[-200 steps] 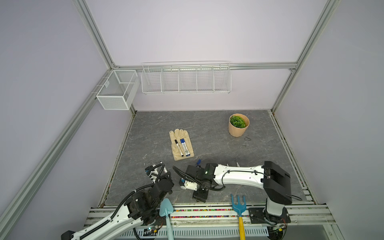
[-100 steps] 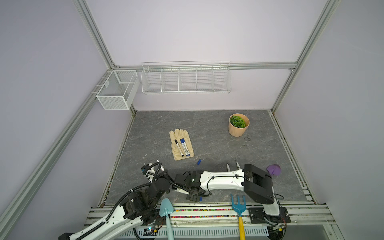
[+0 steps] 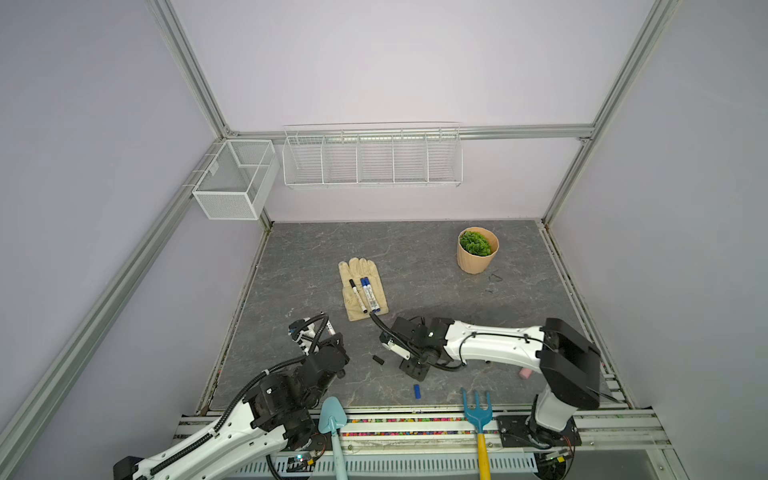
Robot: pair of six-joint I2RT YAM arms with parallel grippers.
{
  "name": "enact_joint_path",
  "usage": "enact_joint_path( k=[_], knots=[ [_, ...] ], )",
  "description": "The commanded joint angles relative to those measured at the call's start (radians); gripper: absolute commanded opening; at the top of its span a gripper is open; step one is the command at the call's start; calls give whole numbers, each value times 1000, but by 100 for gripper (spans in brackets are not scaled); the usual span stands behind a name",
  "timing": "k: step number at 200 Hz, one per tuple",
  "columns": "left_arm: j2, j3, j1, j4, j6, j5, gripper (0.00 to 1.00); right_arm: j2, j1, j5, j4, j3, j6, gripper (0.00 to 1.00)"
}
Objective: Insert the pens into the pen caps
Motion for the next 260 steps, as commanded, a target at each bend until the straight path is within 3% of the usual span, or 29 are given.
enact_joint_path(
  k=[1, 35, 63, 82, 109, 150, 194, 235, 260],
  knots=[
    [21, -18, 0, 56, 31, 12, 0, -28, 5, -80, -104, -29, 54, 58],
    [92, 26, 0, 57, 68, 6, 0, 33, 5, -154, -193, -7, 68, 59],
    [139, 62, 2, 32, 87, 5, 0, 92, 6, -149, -208, 20, 117, 58],
    [142, 74, 2, 35, 158, 21, 0, 124, 12, -176, -184, 20, 170, 58],
    [113, 72, 6, -3, 163, 32, 0, 192, 32, -193, -185, 35, 223, 57],
    [17, 60, 6, -63, 162, 38, 0, 275, 97, -86, -244, 78, 316, 48],
    [-11, 79, 6, -83, 203, 50, 0, 297, 178, 110, -351, 119, 406, 51],
    [4, 107, 6, -82, 246, 55, 0, 263, 186, 97, -291, 75, 481, 50],
    [8, 117, 6, -83, 251, 68, 0, 253, 167, 80, -274, 81, 456, 43]
  ],
)
